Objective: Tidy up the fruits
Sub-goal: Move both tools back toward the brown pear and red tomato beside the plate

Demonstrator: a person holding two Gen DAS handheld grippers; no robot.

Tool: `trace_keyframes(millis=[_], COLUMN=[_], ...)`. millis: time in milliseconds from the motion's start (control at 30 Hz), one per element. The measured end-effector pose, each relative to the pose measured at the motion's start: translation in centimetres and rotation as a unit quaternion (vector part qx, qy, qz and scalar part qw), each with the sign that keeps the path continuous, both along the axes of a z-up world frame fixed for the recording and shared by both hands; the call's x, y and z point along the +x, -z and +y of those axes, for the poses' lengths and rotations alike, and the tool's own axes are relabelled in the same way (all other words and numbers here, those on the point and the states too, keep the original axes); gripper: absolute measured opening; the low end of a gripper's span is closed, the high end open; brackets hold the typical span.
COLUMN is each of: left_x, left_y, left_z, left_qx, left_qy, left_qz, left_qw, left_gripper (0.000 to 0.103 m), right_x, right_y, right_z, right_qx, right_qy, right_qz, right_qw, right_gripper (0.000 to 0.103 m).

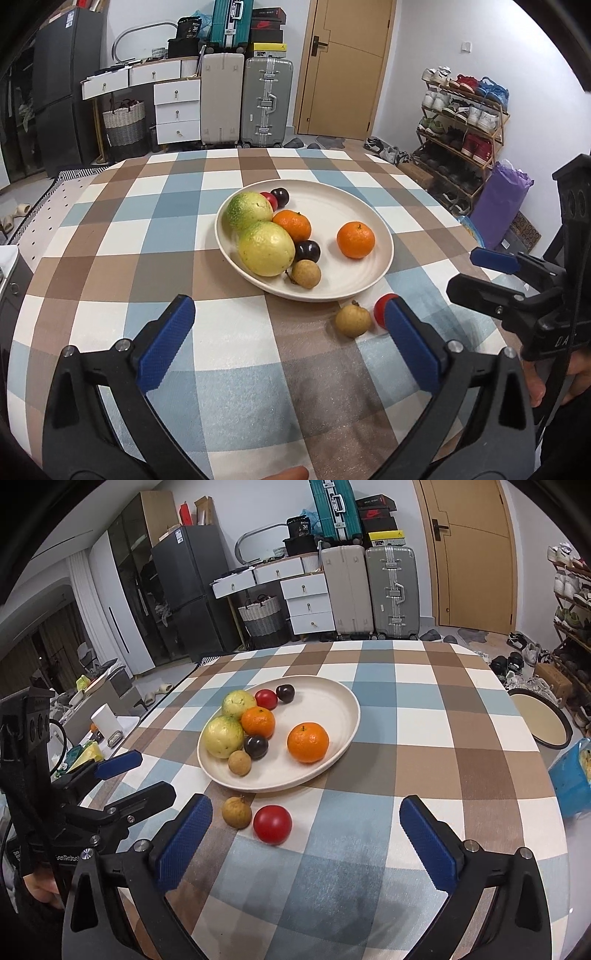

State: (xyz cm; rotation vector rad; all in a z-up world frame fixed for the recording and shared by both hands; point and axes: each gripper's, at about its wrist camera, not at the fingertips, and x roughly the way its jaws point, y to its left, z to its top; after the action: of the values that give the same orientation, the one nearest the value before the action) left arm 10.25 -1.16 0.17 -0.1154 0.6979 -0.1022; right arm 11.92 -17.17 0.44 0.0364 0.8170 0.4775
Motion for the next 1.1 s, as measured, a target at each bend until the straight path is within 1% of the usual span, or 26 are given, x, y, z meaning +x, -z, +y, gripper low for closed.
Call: trace_keyframes(millis=[200, 333, 433, 667, 900, 1100], left_x=[-0.2, 0.1, 0.0, 0.2, 1.1, 1.8], left_y=[0.8, 1.2, 1.3, 1.6, 2.3, 2.8], left_z=[0.4, 0.4, 0.1, -0.6, -1.0, -1.0], left_qx=[-0.003, -0.009, -0.003, 0.011, 0.019, 0.011], left_qy=[-0.009, -0.005, -0.003, 0.008, 0.014, 0.023], left_qz=[-0.004, -0.003, -0.009, -0.011, 0.013, 0.029], left_qw=[0.9999, 0.9999, 1.0, 0.9998, 0.9996, 0.9992], left_gripper=[0.102, 0.102, 0.102, 0.102, 0.102, 0.102], right_x=[-0.4, -0.4, -0.2, 0.2, 1.0, 1.3], right_y=[0.7, 1.5, 2.1, 3.2, 4.1, 4.8], right_z=[0.1, 0.2, 0.4, 1.2, 1.3, 1.9], right_qx=[-0.006, -0.016, -0.015, -0.042, -0.048, -0.066], right_qy=[0.001, 0.005, 0.001, -0.006, -0.001, -0.007], right_qz=[0.001, 0.004, 0.012, 0.026, 0.038, 0.051], right_qw=[1.0, 1.0, 1.0, 0.999, 0.998, 0.996], right_gripper=[0.103, 0.103, 0.103, 0.103, 0.103, 0.103])
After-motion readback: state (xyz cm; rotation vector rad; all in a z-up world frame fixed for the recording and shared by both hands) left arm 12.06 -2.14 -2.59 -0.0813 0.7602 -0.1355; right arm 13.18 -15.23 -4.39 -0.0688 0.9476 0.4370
